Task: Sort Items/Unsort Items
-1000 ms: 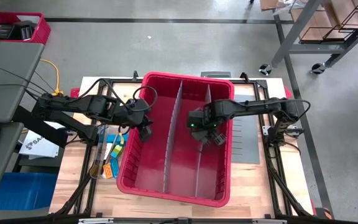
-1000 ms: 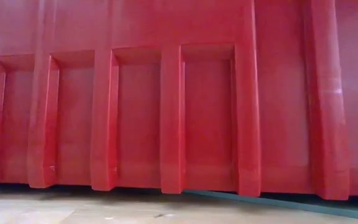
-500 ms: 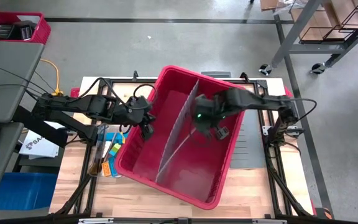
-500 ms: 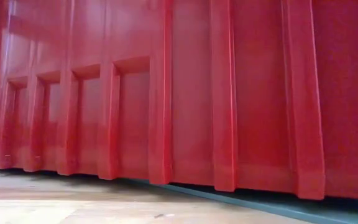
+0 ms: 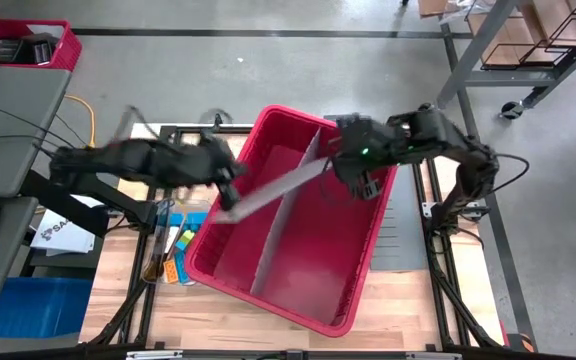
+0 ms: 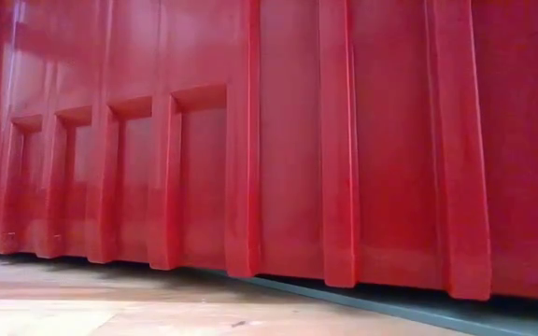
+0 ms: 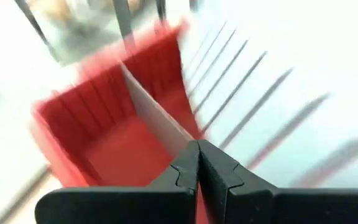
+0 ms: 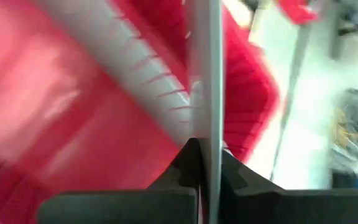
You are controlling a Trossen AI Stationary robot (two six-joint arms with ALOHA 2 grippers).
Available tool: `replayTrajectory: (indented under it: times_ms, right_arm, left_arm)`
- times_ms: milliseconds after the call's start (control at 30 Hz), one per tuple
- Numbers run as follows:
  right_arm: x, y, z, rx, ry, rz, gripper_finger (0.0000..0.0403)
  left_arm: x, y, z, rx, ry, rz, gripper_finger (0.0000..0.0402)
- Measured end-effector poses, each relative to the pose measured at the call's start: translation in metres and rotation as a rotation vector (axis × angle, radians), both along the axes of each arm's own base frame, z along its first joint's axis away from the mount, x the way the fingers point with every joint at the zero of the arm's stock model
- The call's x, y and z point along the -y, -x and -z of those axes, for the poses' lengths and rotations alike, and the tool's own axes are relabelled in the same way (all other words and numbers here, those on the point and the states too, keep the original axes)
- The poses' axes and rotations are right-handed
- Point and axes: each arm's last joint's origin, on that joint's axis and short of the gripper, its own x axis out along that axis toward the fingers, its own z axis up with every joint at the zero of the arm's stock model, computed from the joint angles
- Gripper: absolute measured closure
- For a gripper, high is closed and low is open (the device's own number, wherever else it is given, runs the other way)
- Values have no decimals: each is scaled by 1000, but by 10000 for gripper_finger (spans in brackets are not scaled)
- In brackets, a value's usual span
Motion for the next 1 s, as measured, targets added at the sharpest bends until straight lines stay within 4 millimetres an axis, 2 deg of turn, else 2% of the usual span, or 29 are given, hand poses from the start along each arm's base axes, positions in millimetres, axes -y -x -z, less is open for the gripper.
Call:
replayTrajectory:
  times_ms: [133,300,433,533,633,733,867,1000]
  right_arm:
    - [5,13,-15,104,6,63,402]
    - [14,27,-39,324,-14,170,402]
    - [22,36,-67,602,-28,225,402]
    - [30,49,-88,798,-52,275,402]
    - [37,56,-103,964,-99,313,402]
    - [42,59,-120,1150,-157,281,402]
    - [42,63,-143,1389,-234,156,402]
    - [40,64,-158,1561,-287,55,402]
  left_arm:
    - [-9,29,-61,141,-203,-93,394]
    - [-20,82,-131,329,-396,-244,378]
    - [-25,120,-171,509,-469,-286,353]
    - [-26,142,-190,651,-491,-222,325]
    - [-24,152,-195,766,-501,-92,291]
    - [-22,145,-188,715,-491,-21,257]
    - [-18,114,-163,546,-413,15,220]
    - [-16,75,-134,454,-326,16,198]
